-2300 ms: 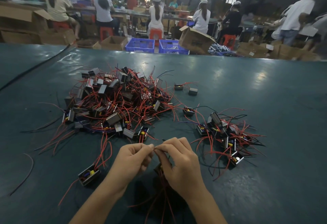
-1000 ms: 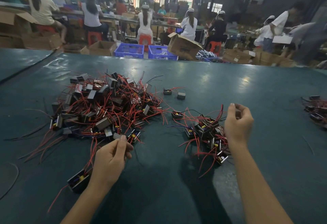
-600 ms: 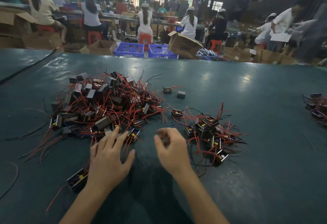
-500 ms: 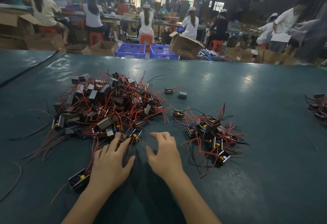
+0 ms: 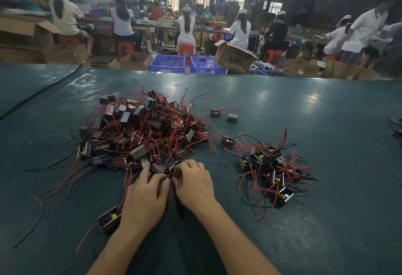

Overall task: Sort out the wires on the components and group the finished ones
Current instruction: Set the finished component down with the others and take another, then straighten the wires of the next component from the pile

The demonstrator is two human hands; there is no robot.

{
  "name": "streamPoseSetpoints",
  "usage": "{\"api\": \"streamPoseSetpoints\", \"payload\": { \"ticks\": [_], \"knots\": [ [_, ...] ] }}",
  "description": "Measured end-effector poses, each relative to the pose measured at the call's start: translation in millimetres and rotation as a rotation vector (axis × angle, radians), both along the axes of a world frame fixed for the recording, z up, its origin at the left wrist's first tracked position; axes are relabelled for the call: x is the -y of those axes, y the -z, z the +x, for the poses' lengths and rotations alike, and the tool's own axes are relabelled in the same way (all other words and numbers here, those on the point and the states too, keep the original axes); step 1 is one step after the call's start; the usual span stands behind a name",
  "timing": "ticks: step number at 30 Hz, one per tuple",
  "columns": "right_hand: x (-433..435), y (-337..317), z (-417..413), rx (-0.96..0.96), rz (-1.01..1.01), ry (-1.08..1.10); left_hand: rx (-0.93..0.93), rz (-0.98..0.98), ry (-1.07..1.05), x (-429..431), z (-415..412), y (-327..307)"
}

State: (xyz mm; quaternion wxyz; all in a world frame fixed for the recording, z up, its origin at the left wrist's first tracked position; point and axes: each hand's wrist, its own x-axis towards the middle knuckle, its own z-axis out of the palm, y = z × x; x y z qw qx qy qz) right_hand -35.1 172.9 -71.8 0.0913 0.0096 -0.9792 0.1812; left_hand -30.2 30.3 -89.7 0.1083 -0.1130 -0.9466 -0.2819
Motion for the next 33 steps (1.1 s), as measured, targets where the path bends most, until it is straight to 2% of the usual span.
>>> {"api": "streamPoseSetpoints", "payload": {
  "ticks": [7, 13, 16, 18, 21, 26, 29, 33],
  "knots": [
    [-26, 2, 31, -0.212, -0.150, 0.176, 0.028, 0.128, 0.055, 2, -1, -5],
    [-39, -3, 53, -0.312, -0.471, 0.331, -0.058, 0.296, 0.143, -1, 9, -12],
    [-39, -6, 57, -0.362, -0.667, 0.290, -0.136, 0.397, 0.170, -6, 15, -13],
    [-36, -6, 61, -0.363, -0.658, 0.187, -0.114, 0.423, 0.284, -10, 18, -10],
    [-30, -3, 64, -0.370, -0.531, 0.032, -0.107, 0.459, 0.410, -17, 20, -6],
    [-21, -1, 63, -0.409, -0.555, -0.032, -0.174, 0.547, 0.343, -20, 17, -7],
    [-19, -2, 62, -0.414, -0.668, -0.008, -0.052, 0.713, 0.248, -23, 17, -7],
    [-22, -2, 59, -0.326, -0.905, 0.107, 0.263, 1.075, 0.137, -32, 22, -14]
  ]
}}
